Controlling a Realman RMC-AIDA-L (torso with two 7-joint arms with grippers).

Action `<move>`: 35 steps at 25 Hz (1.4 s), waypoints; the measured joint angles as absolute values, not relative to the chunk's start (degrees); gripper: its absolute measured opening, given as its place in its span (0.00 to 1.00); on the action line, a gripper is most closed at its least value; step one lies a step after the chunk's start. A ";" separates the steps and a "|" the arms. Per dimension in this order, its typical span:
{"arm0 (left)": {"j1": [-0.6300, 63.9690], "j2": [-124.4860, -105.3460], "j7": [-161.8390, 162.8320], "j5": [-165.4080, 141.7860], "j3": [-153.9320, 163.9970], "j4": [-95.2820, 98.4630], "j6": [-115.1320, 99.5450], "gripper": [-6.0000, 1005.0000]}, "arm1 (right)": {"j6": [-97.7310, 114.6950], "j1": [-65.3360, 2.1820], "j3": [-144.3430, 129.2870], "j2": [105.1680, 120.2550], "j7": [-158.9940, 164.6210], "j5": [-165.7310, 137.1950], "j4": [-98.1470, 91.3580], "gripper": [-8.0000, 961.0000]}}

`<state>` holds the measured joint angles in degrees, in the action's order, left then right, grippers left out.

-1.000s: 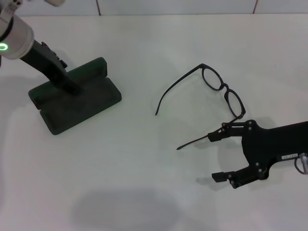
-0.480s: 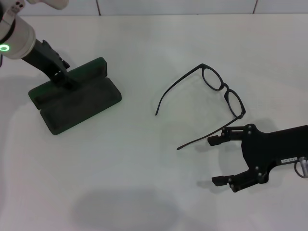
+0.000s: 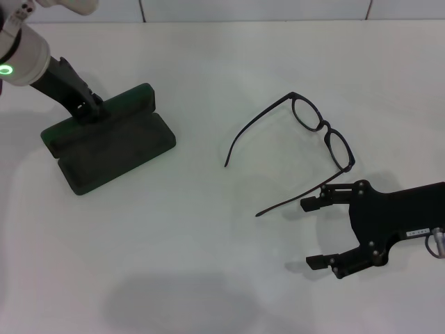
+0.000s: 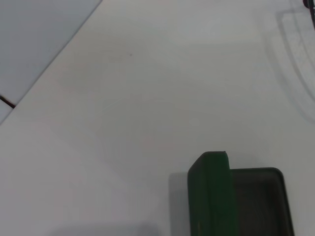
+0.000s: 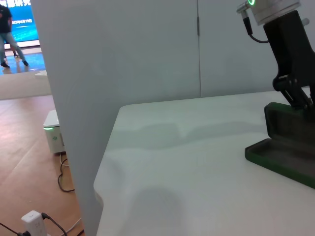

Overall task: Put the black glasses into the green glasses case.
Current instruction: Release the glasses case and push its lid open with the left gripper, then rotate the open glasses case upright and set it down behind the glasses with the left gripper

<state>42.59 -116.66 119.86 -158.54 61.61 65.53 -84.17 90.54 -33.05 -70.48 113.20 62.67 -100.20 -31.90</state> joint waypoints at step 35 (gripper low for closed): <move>47.24 -119.65 106.17 -151.42 74.56 62.66 -67.52 0.27 | 91.24 -32.26 -70.49 113.81 63.28 -100.29 -32.12 0.91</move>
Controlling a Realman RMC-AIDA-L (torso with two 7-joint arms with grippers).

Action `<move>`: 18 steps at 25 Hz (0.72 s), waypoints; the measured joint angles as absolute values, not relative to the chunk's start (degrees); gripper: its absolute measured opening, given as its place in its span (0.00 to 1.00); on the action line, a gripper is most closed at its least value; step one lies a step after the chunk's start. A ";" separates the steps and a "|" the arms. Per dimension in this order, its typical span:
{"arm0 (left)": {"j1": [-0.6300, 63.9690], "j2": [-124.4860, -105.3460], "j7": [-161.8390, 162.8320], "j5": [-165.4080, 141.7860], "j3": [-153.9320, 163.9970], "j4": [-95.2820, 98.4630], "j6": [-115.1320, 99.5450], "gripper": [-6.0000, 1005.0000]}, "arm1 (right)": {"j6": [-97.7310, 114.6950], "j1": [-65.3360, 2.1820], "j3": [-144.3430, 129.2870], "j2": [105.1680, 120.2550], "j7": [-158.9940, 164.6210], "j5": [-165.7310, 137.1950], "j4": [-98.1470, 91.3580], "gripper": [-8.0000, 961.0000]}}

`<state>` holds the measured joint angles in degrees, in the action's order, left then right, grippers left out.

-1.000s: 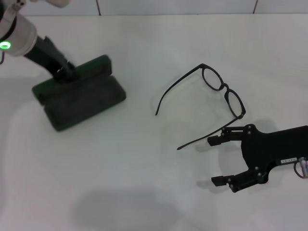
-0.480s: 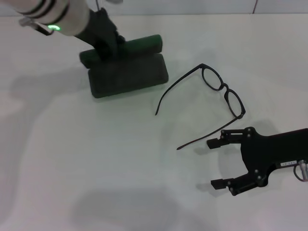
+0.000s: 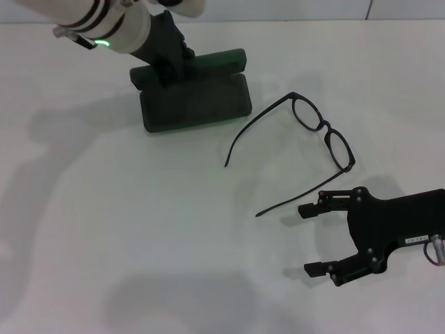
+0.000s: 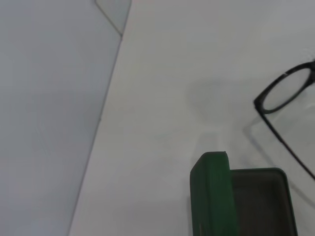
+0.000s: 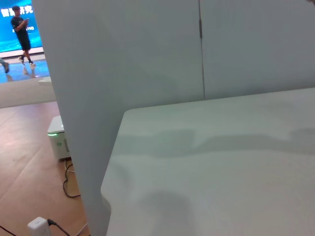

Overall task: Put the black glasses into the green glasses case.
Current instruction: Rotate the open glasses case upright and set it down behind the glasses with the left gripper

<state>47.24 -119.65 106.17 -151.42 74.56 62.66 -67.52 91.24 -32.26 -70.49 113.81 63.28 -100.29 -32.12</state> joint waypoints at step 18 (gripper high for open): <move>46.73 -119.71 105.74 -148.97 78.40 61.52 -67.78 0.31 | 91.23 -32.23 -70.48 113.90 63.28 -100.82 -32.25 0.91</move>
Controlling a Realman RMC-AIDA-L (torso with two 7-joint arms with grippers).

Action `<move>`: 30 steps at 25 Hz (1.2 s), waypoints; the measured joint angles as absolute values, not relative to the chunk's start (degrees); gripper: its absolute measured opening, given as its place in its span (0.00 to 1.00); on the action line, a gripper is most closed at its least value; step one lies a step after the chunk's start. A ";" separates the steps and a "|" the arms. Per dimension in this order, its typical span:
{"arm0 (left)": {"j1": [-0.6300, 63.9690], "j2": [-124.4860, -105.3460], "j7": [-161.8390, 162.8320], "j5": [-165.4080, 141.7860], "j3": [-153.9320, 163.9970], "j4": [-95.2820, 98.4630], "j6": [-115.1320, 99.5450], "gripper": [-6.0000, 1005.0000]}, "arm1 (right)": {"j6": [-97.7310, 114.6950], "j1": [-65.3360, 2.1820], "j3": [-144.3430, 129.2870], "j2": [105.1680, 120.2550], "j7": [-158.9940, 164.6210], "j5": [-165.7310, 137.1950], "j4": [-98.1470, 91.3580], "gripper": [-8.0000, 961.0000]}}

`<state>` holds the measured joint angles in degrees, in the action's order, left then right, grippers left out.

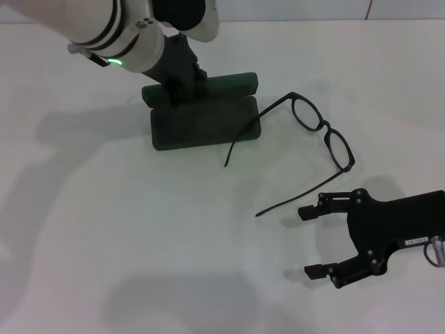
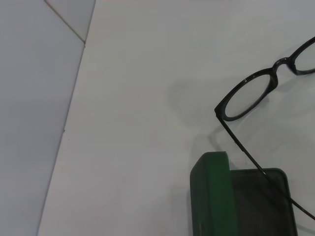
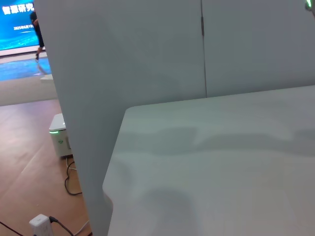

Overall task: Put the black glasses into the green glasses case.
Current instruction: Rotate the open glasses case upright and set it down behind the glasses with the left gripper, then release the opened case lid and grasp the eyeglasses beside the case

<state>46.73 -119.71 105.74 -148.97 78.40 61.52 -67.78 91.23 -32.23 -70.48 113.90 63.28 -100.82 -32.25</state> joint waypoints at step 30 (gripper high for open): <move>42.42 -119.95 106.92 -145.16 79.89 65.75 -64.49 0.42 | 91.23 -32.28 -70.46 114.00 63.29 -100.81 -32.39 0.91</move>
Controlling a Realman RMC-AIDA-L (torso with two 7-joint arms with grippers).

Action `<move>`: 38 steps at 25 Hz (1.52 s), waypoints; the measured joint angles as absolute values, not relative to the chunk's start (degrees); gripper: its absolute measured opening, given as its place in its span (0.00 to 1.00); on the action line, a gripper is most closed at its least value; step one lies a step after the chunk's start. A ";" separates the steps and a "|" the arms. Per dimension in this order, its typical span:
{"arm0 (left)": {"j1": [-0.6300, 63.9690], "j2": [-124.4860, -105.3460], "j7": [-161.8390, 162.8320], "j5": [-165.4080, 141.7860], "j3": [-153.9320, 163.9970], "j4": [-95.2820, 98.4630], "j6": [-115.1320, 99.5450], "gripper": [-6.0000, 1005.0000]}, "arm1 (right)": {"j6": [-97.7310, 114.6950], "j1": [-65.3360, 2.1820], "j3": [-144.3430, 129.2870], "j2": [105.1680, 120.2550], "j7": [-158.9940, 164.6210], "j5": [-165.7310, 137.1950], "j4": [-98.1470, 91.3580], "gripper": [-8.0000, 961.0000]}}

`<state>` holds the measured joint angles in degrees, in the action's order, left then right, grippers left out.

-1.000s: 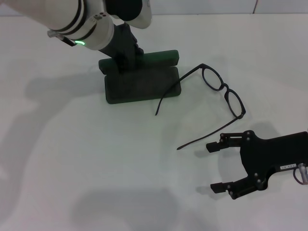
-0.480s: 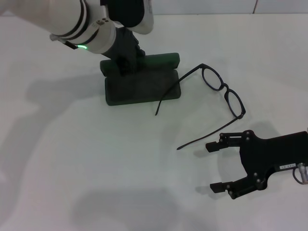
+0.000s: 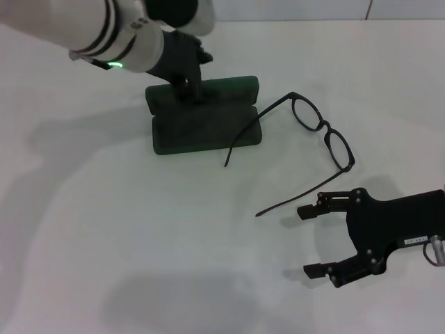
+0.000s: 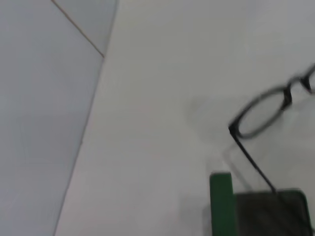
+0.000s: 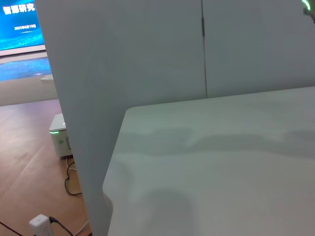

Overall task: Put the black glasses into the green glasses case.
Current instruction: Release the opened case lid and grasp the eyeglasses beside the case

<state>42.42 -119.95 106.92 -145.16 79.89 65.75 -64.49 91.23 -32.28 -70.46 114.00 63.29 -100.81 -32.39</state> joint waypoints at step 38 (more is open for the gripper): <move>12.32 -115.78 75.69 -111.92 46.73 46.93 -100.45 0.84 | 87.86 -55.28 -56.44 104.11 142.50 -130.39 -40.51 0.90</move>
